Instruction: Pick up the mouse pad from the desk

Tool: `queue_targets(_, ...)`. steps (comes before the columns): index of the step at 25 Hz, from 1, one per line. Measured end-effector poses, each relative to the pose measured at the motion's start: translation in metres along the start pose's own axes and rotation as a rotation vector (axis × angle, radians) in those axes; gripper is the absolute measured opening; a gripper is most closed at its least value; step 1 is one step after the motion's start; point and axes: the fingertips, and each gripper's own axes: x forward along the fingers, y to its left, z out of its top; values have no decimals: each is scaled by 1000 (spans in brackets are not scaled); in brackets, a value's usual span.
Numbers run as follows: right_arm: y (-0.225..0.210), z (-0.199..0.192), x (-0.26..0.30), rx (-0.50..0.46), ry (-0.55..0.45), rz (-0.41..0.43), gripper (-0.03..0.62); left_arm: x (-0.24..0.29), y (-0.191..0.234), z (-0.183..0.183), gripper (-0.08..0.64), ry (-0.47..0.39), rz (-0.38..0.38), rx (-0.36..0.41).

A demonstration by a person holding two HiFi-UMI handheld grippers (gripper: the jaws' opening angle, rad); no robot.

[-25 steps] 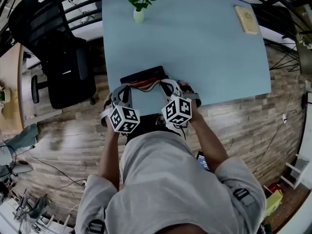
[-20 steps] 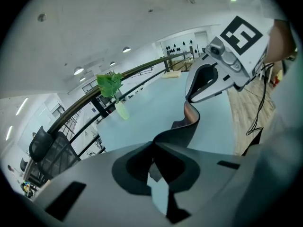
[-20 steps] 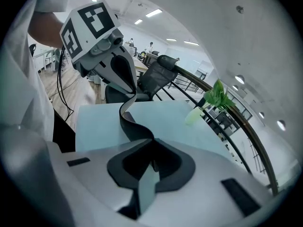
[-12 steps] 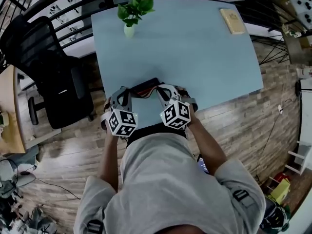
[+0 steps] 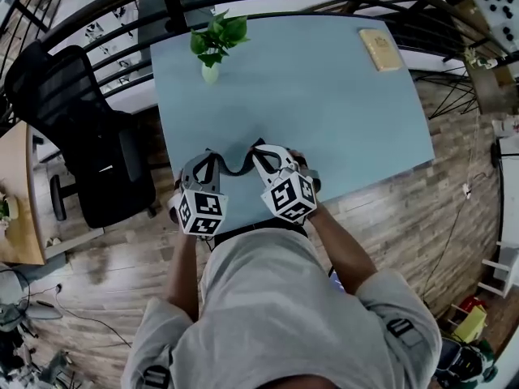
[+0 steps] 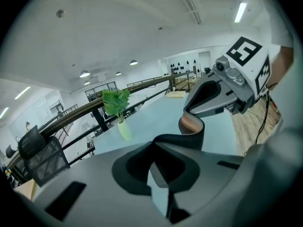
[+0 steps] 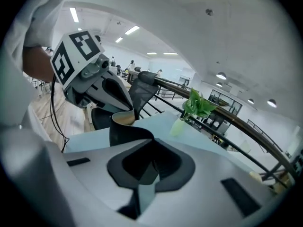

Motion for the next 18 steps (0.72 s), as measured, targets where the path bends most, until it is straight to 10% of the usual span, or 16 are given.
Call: queue_targets(18,-120,41,-77,351,-317,-239,17,-10,16,126,25,-325,43,-175)
